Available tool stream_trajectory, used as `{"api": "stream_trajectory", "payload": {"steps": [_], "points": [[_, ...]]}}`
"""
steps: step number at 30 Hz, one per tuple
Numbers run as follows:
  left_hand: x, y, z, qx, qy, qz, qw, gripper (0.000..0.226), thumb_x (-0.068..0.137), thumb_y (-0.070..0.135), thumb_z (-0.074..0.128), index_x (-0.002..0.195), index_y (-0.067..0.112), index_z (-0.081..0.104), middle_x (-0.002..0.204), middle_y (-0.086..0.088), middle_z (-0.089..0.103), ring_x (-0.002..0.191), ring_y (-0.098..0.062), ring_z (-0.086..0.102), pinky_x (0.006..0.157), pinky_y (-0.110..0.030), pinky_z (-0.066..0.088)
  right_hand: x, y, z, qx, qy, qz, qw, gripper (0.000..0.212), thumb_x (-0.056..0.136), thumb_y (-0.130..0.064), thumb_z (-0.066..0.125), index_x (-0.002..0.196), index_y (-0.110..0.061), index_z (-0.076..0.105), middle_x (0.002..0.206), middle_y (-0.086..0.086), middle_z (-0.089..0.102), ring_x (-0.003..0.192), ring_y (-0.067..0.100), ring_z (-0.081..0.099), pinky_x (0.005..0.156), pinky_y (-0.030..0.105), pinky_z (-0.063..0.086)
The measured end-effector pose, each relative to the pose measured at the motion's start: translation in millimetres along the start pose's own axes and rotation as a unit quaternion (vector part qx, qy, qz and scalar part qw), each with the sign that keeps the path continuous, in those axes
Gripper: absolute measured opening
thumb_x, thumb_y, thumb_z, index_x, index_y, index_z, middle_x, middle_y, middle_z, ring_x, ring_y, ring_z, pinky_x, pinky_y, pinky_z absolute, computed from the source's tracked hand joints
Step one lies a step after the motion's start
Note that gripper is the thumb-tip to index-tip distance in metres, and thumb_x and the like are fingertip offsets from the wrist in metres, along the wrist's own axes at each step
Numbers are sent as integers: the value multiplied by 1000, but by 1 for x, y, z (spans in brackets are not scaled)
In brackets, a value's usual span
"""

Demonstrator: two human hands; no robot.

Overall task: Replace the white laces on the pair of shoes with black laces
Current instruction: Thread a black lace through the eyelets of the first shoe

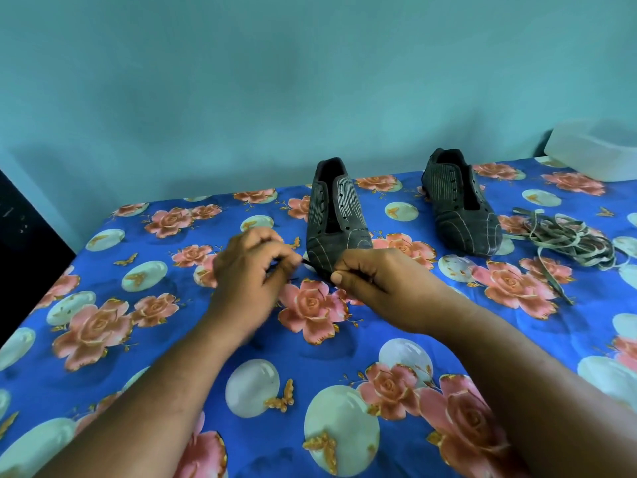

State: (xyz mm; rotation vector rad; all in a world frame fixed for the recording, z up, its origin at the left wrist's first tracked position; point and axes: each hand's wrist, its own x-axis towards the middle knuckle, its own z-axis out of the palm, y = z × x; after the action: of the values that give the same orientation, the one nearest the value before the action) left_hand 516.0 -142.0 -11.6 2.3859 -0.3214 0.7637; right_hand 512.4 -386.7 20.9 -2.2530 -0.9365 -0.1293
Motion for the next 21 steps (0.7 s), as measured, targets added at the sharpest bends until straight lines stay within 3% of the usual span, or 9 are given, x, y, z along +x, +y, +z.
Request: {"api": "stream_trajectory", "payload": {"steps": [3, 5, 7, 10, 13, 16, 18, 21], "points": [[8, -35, -9, 49, 30, -152, 987, 36, 92, 56, 54, 85, 26, 72, 106, -2, 64, 104, -30, 60, 89, -47, 48, 1, -1, -2, 8, 4, 0, 1000, 28, 105, -31, 55, 78, -37, 48, 66, -18, 54, 65, 7, 53, 58, 20, 37], [10, -45, -12, 52, 34, -209, 976, 33, 91, 61, 54, 83, 32, 68, 106, 2, 62, 99, -30, 62, 87, -53, 50, 1, 0, -3, 11, 6, -4, 1000, 28, 105, -29, 56, 78, -36, 49, 67, -18, 54, 65, 8, 53, 58, 20, 36], [9, -37, -11, 24, 43, -176, 983, 37, 88, 68, 49, 92, 37, 68, 110, 8, 62, 98, -23, 63, 87, -55, 51, 0, 1, -2, 16, 9, -8, 1000, 26, 104, -28, 56, 79, -31, 52, 68, -13, 55, 65, 12, 53, 59, 25, 39], [0, 1, -5, -75, 14, -18, 997, 44, 96, 65, 49, 120, 34, 69, 129, 7, 59, 125, -17, 53, 100, -54, 46, 0, 1, -1, 17, 13, -14, 1000, 24, 104, -30, 56, 80, -32, 52, 68, -13, 56, 65, 13, 53, 59, 29, 42], [-8, 30, 0, -72, -57, 71, 993, 37, 97, 64, 46, 117, 42, 68, 136, 12, 52, 135, -9, 41, 111, -46, 35, 0, 1, 0, 9, 12, -17, 1000, 22, 103, -35, 55, 81, -32, 53, 69, -14, 57, 66, 13, 55, 59, 35, 45], [-9, 31, 4, -73, -71, 65, 993, 25, 94, 59, 54, 100, 38, 66, 124, 17, 53, 125, -8, 46, 103, -54, 38, 1, 1, 1, -4, 5, -13, 1000, 23, 103, -35, 56, 82, -27, 57, 70, -11, 58, 66, 14, 55, 58, 36, 45], [-6, 23, 3, -49, -41, 45, 997, 28, 92, 56, 56, 89, 33, 70, 116, 14, 55, 115, -11, 49, 98, -47, 40, 1, -1, 1, -4, 5, -10, 1000, 26, 104, -33, 56, 79, -36, 51, 69, -13, 56, 66, 13, 54, 58, 33, 43], [2, -4, -3, 10, 18, -37, 999, 36, 89, 56, 55, 88, 25, 74, 112, 4, 63, 110, -21, 54, 90, -36, 38, 1, -2, 0, -3, 5, -5, 1000, 29, 104, -32, 56, 77, -40, 46, 68, -16, 53, 65, 10, 53, 57, 26, 39]]}}
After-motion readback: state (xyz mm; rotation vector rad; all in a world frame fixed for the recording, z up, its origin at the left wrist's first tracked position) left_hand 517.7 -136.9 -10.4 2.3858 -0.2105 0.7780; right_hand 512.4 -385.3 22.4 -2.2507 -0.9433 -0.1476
